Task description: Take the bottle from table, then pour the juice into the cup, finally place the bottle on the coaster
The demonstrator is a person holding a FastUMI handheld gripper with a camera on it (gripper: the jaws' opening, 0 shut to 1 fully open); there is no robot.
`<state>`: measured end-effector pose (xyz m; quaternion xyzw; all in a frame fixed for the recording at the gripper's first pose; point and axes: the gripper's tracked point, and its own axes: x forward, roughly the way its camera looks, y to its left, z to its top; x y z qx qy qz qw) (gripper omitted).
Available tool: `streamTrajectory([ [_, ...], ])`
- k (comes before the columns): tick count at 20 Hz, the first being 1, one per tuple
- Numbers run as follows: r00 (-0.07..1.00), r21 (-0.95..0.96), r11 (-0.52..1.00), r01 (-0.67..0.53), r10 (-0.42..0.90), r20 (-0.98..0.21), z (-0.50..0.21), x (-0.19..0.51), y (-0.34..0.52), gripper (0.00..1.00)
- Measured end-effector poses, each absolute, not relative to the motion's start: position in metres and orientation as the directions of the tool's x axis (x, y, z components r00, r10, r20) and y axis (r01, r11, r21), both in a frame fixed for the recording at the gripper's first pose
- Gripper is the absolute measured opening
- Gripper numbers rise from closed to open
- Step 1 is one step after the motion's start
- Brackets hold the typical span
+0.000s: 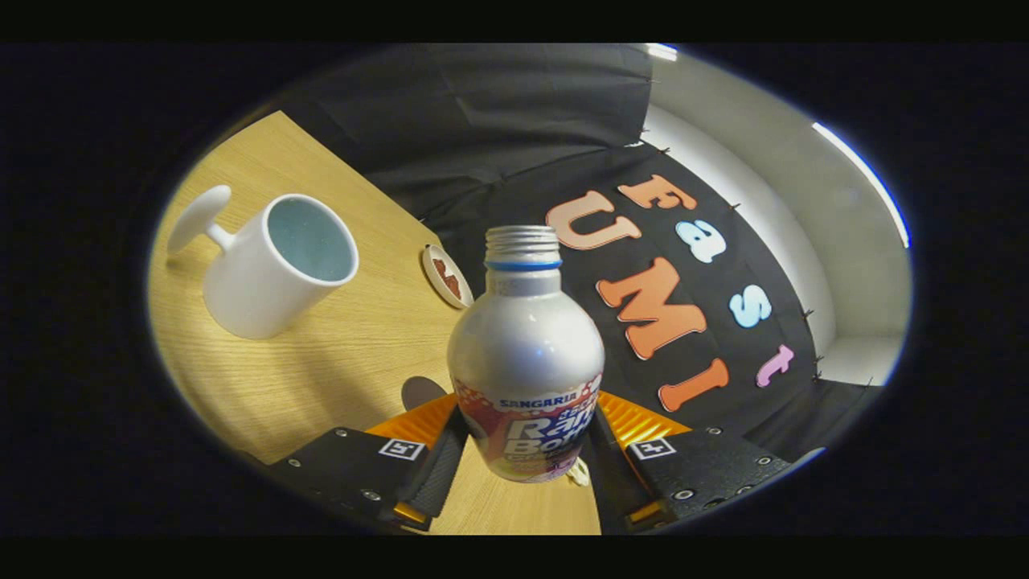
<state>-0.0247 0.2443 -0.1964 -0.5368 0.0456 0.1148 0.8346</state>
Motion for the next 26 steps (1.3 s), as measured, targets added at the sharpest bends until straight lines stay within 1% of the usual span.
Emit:
streamTrajectory([
  [4,0.975,-0.936,0.289,-0.199,0.152,-0.161,-0.193,-0.021,0.248,0.77],
  [8,0.972,-0.949,0.242,-0.202,0.166,-0.164,-0.201,-0.018,0.252,0.77],
  [14,0.974,-0.973,0.158,-0.166,0.182,-0.137,-0.2,-0.015,0.256,0.77],
  [20,0.976,-0.992,0.07,-0.102,0.201,-0.086,-0.193,-0.008,0.259,0.77],
  [26,0.972,-0.997,0.007,-0.074,0.225,-0.071,-0.193,-0.011,0.264,0.77],
])
